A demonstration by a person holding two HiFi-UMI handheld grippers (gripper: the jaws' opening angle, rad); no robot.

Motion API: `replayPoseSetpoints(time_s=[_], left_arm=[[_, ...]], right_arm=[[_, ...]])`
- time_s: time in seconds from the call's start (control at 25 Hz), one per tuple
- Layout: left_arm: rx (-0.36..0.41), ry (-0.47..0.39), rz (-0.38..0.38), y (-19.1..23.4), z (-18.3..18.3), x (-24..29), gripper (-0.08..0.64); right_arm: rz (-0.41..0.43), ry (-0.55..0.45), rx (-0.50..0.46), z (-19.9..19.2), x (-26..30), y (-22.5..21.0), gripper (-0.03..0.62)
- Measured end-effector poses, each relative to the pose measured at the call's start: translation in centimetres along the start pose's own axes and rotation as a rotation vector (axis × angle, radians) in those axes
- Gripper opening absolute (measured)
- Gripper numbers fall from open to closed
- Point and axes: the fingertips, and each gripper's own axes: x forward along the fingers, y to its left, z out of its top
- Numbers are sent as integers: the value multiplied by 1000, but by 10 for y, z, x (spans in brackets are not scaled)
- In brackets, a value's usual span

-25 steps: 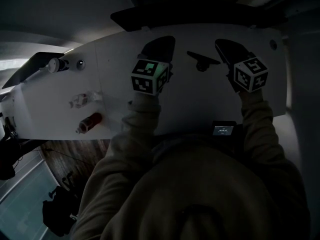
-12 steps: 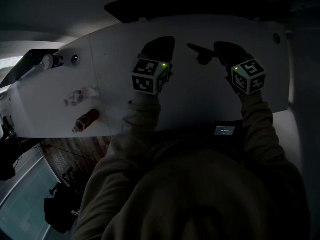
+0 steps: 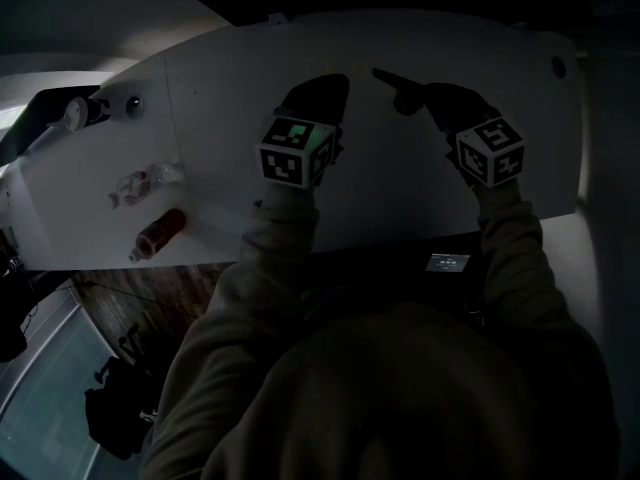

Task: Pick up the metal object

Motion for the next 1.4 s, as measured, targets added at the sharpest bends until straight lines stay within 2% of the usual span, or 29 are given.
replayPoseSetpoints(time_s=[0.24, 0.36, 0.52, 0.64, 1.0, 1.2, 1.4], left_arm=[[-22, 15, -14, -5, -19, 5, 3], [-28, 29, -25, -9, -30, 5, 3], [-32, 46, -37, -14, -45, 5, 3], [-49, 52, -43, -16, -55, 5, 3], [-93, 66, -38, -10, -77, 6, 3], [-95, 54, -49, -10, -80, 5, 3], [-118, 78, -34, -3, -90, 4, 3]], right_arm=[[6, 29, -3, -23, 8, 2, 21], [-20, 54, -55, -34, 14, 3, 32], [-32, 88, -105, -49, 23, 2, 158], [-35, 123, -126, -60, 28, 2, 179], [-59, 173, -282, -73, 42, 8, 183], [-103, 207, -324, -80, 49, -2, 183], [-117, 262, -442, -86, 58, -7, 183]])
